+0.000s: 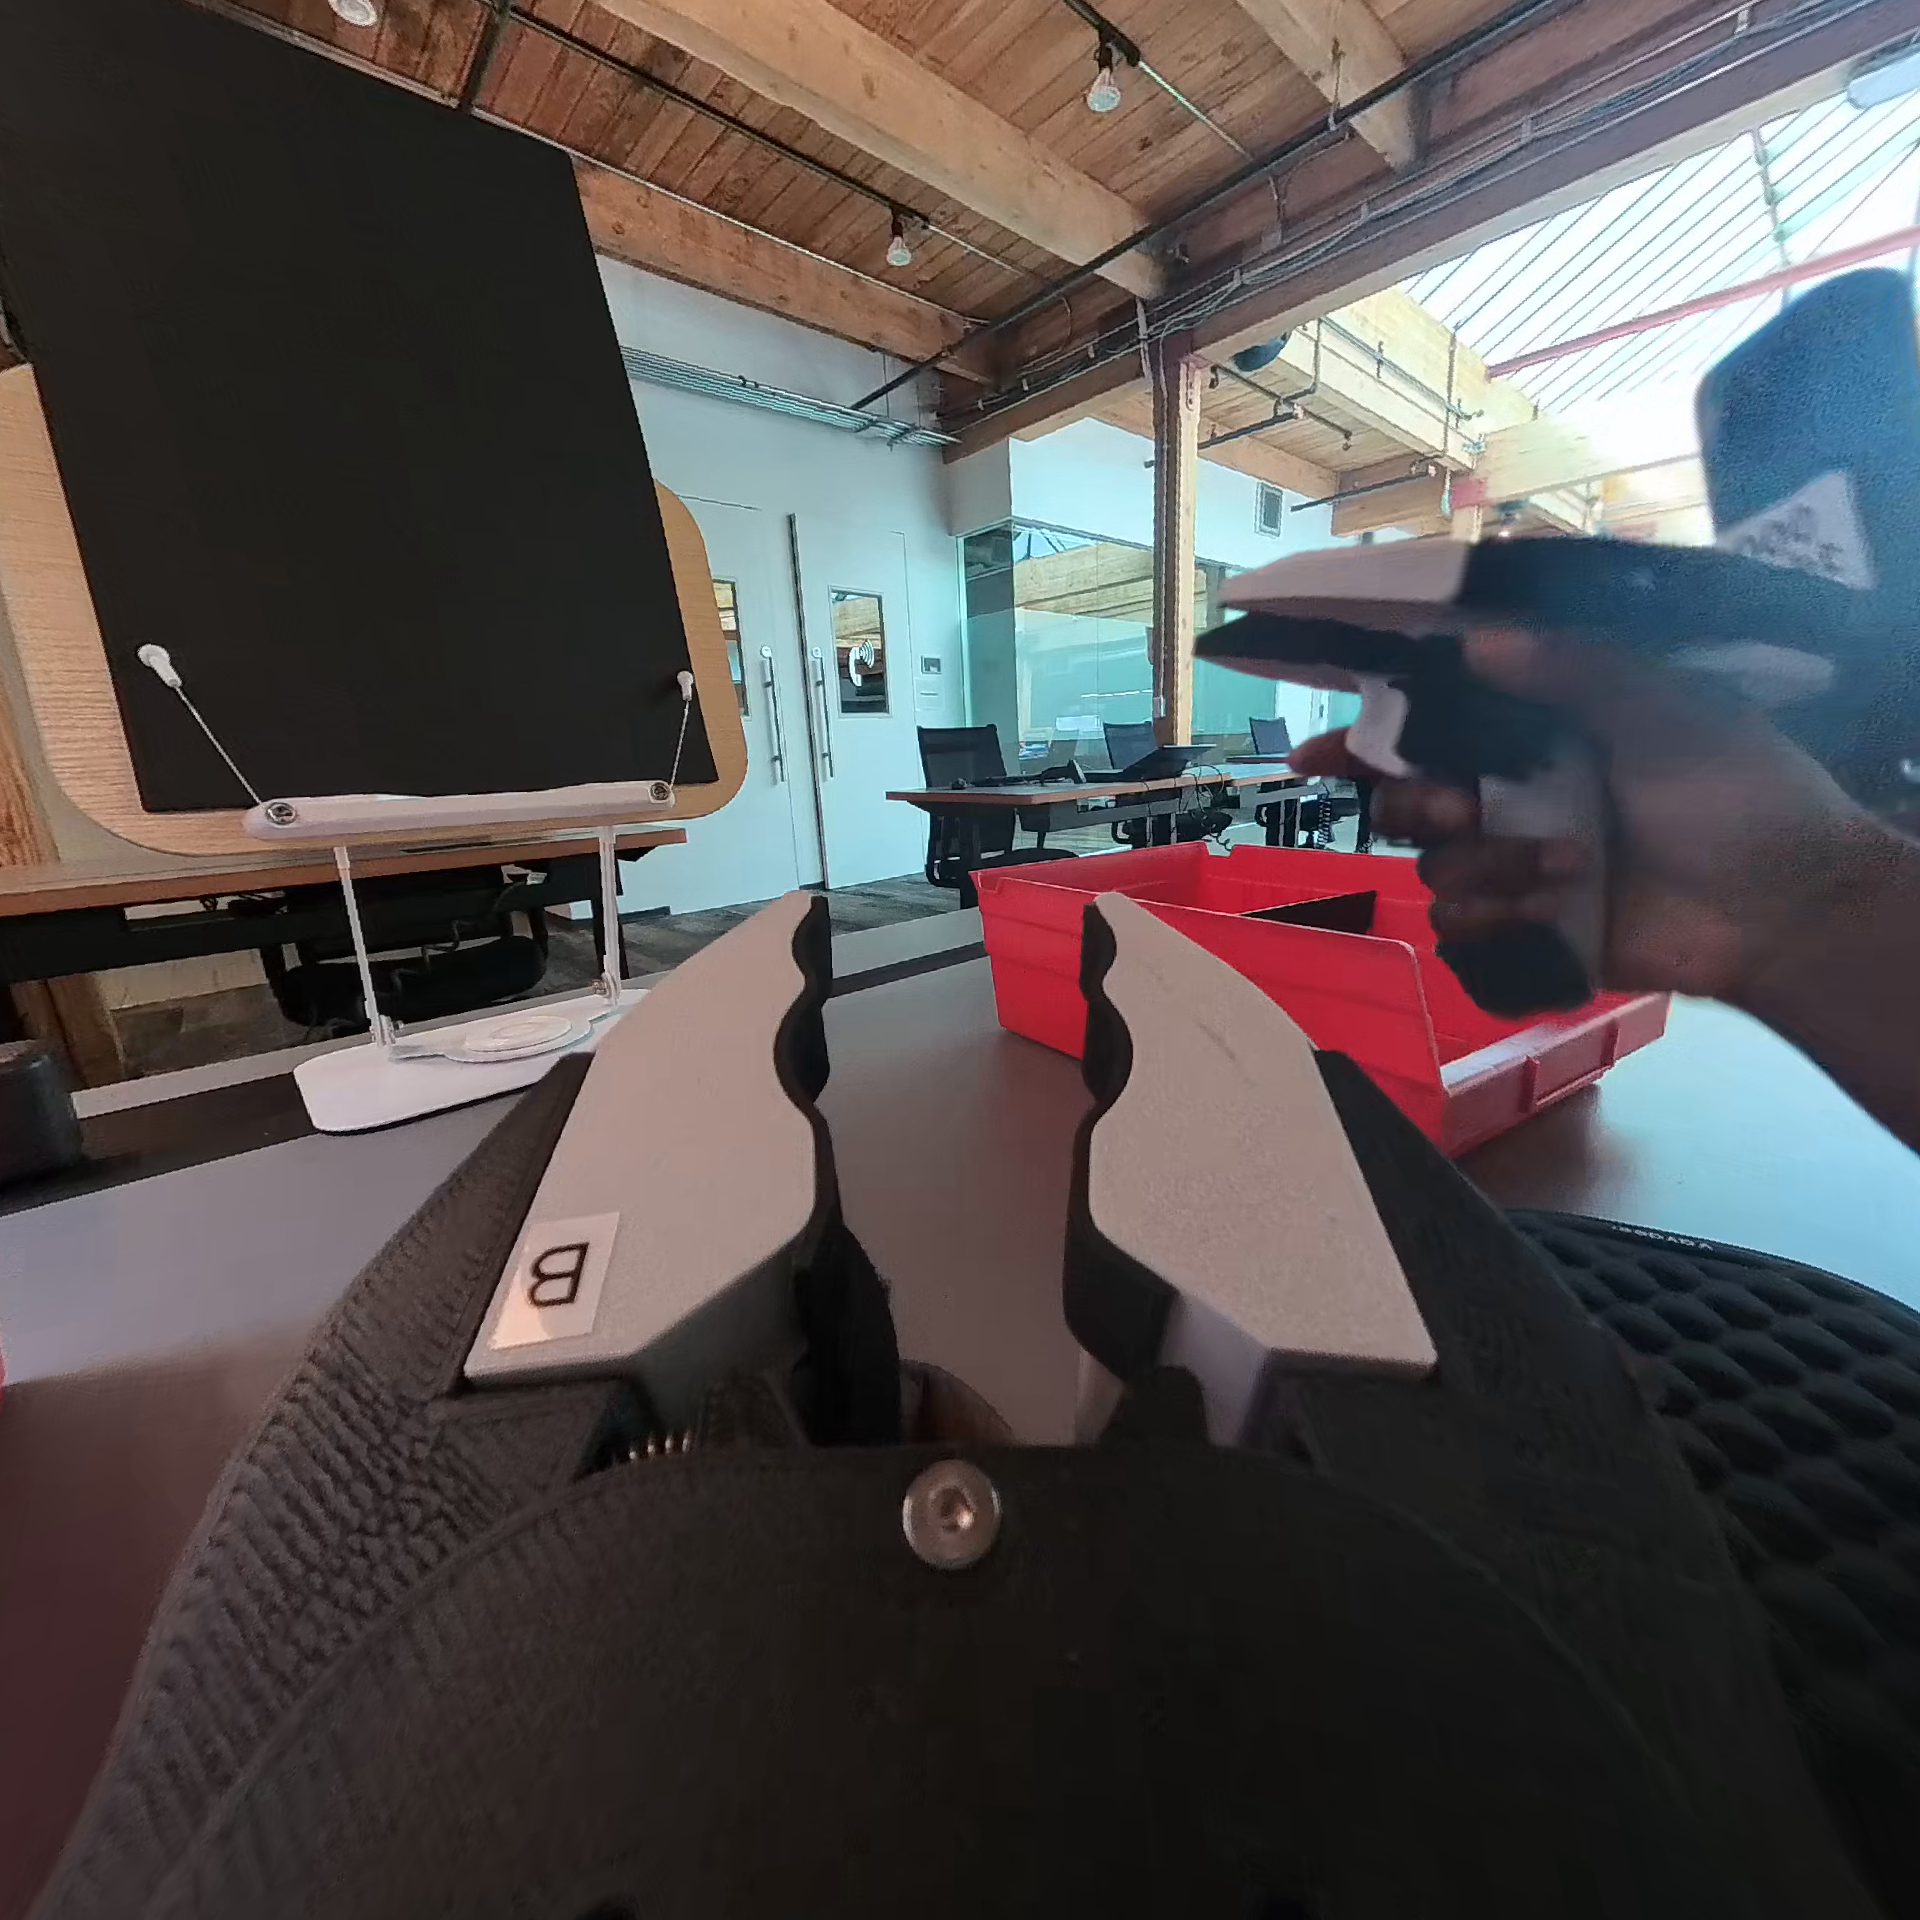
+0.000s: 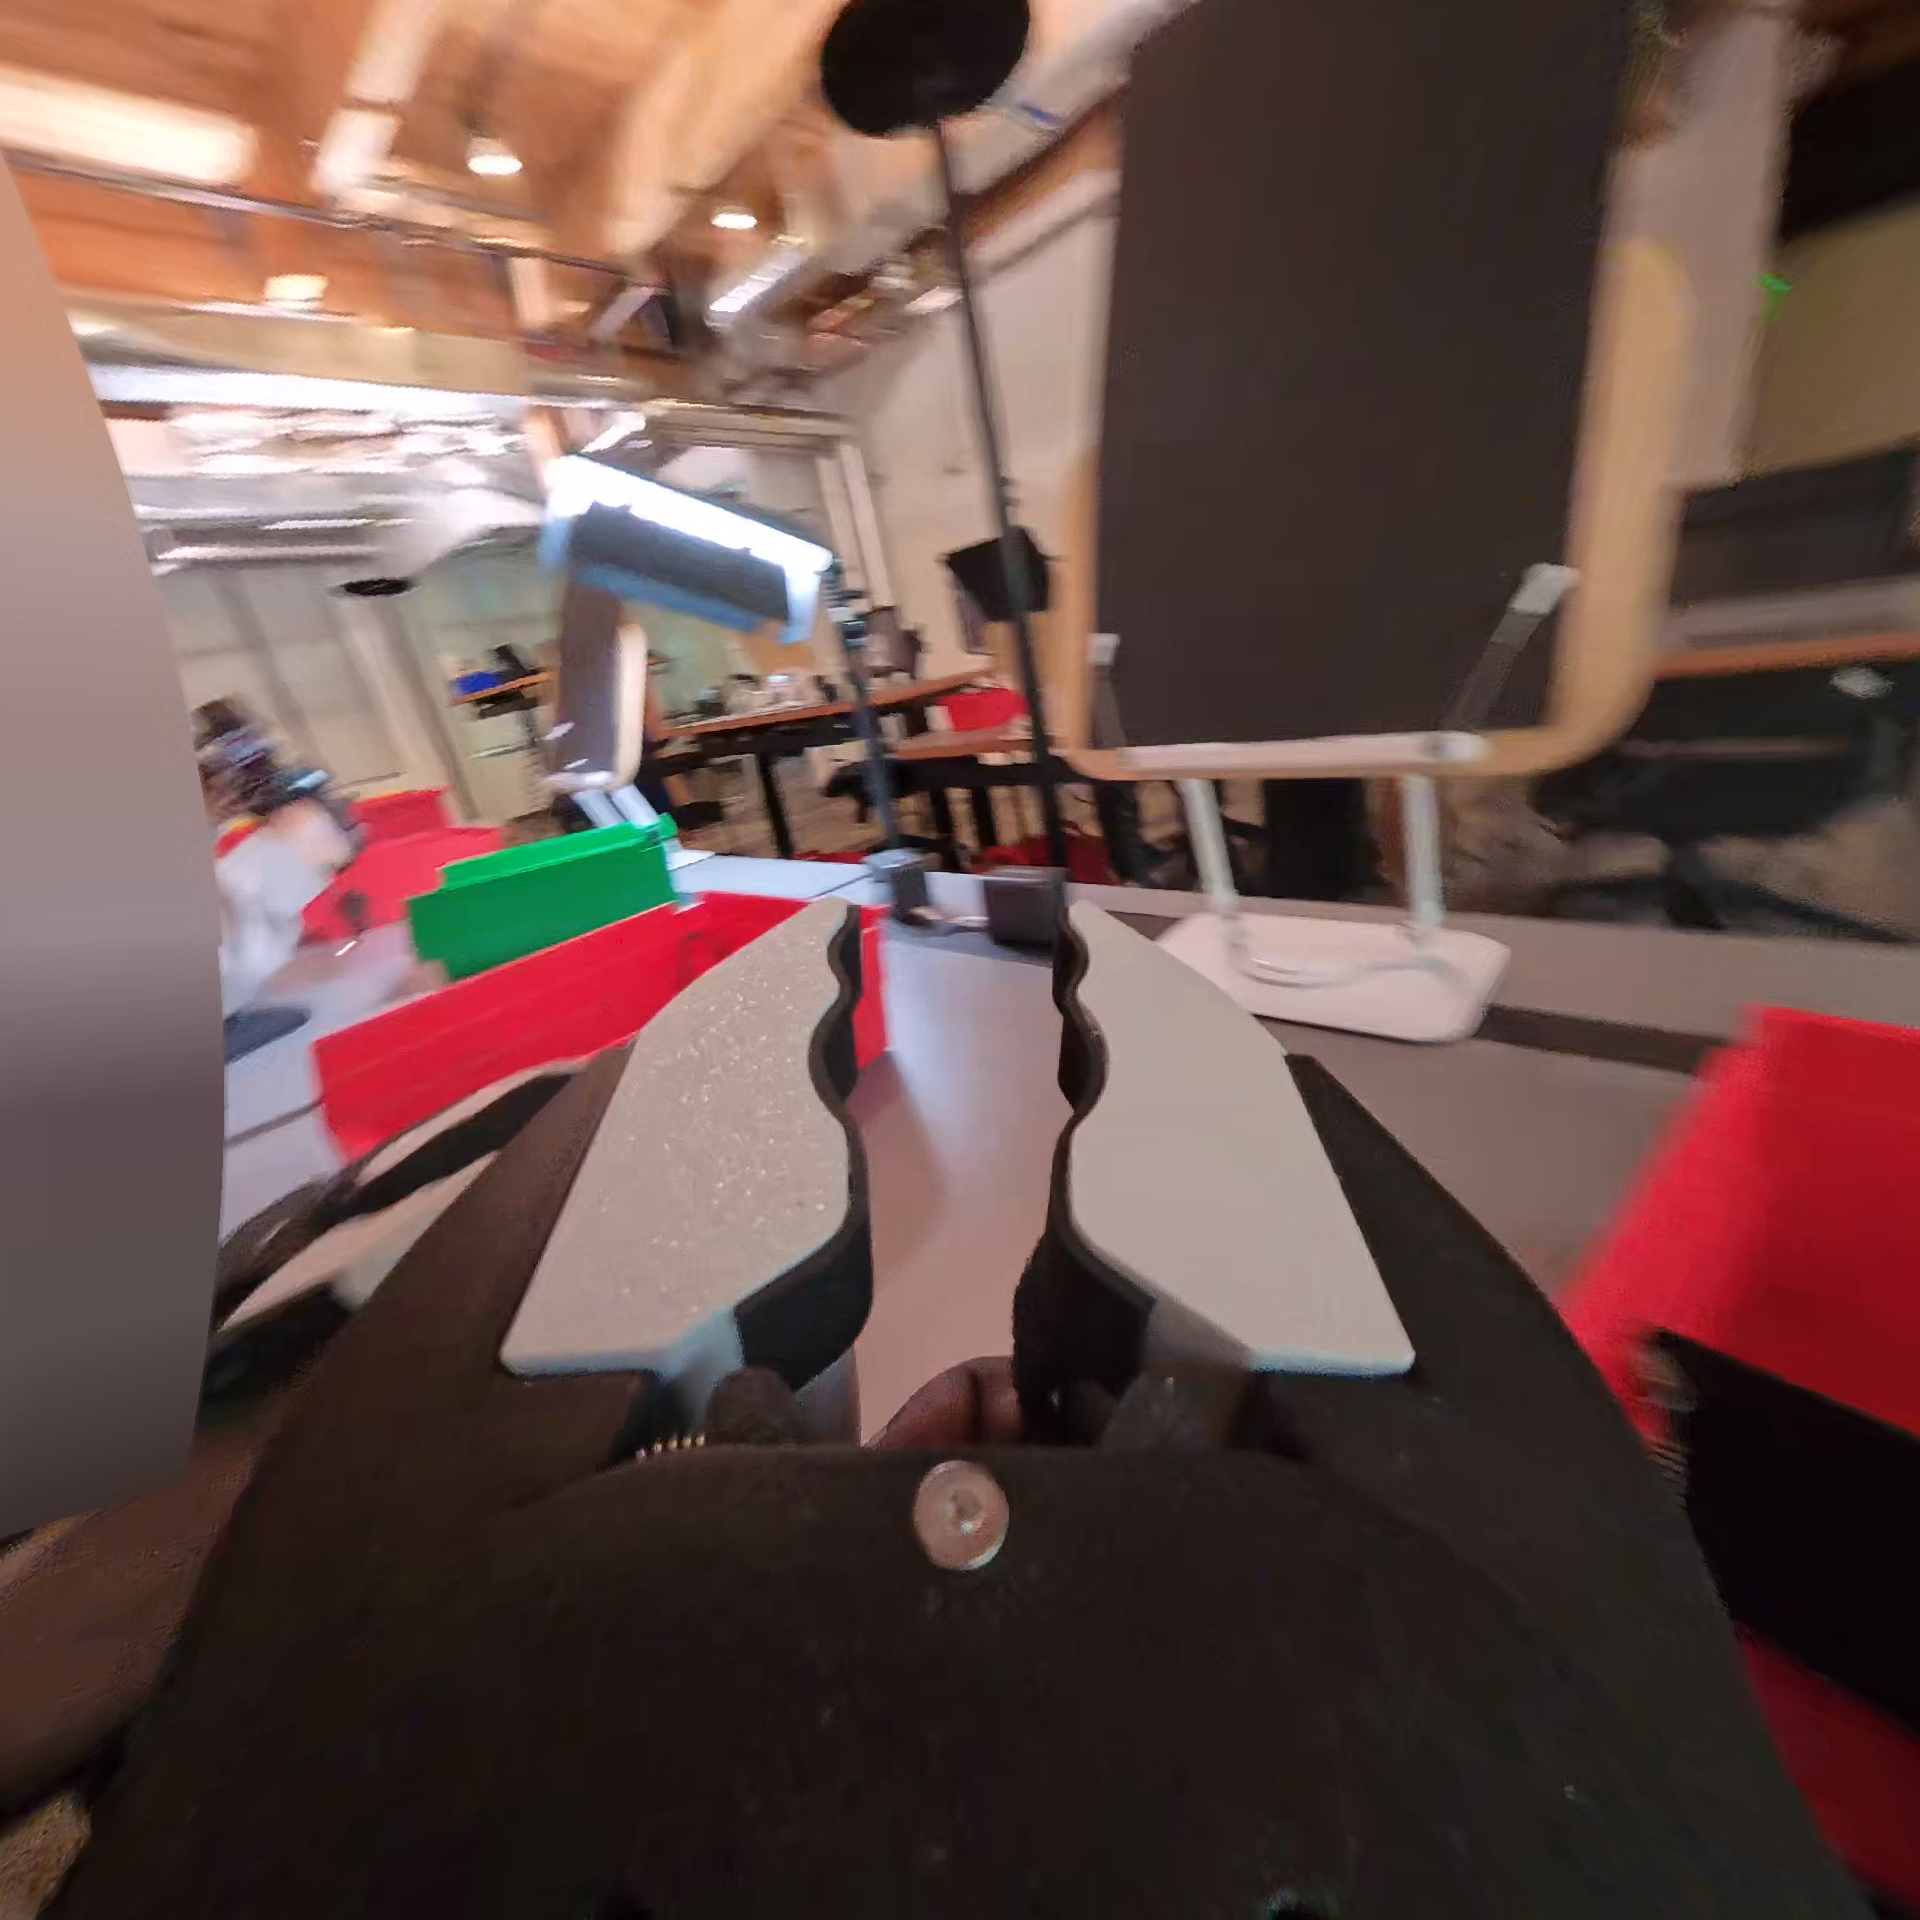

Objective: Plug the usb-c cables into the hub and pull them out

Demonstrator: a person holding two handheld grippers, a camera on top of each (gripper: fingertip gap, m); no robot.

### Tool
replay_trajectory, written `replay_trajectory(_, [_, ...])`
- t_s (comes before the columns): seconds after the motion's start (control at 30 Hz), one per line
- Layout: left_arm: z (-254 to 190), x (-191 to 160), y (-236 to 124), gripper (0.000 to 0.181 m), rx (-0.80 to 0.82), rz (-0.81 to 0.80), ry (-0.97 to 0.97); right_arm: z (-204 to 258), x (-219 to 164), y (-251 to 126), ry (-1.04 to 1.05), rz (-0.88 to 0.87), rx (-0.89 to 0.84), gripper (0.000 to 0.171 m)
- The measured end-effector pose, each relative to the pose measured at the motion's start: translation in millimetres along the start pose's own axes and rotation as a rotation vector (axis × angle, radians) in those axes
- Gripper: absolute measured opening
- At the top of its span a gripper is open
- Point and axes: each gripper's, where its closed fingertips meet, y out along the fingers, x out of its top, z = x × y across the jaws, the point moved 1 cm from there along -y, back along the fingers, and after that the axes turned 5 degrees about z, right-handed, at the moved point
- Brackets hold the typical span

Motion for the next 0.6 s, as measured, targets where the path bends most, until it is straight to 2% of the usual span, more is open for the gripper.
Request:
replay_trajectory(0.1, [-2, 0, 0, 0.046, -0.011, 0.001, 0.004, 57, -57, 7, -0.175, 0.032, 0.155, 0.038])
replay_trajectory(0.17, [-4, 1, -1, 0.046, -0.033, 0.01, -0.009, 68, -103, 13, -0.199, 0.148, 0.176, 0.044])
replay_trajectory(0.23, [-3, 8, -5, 0.046, -0.069, 0.039, -0.012, 79, -104, 12, -0.306, 0.178, 0.194, 0.055])
replay_trajectory(0.33, [20, 33, -18, 0.047, -0.029, 0.108, 0.073, 78, -106, 11, -0.359, 0.15, 0.172, 0.049])
replay_trajectory(0.47, [109, 45, -63, 0.048, 0.264, 0.379, 0.139, 76, -101, 8, -0.328, 0.114, 0.167, 0.049])
replay_trajectory(0.6, [199, 5, -129, 0.051, 0.535, 0.821, -0.018, 71, -96, 6, -0.289, 0.081, 0.154, 0.046])
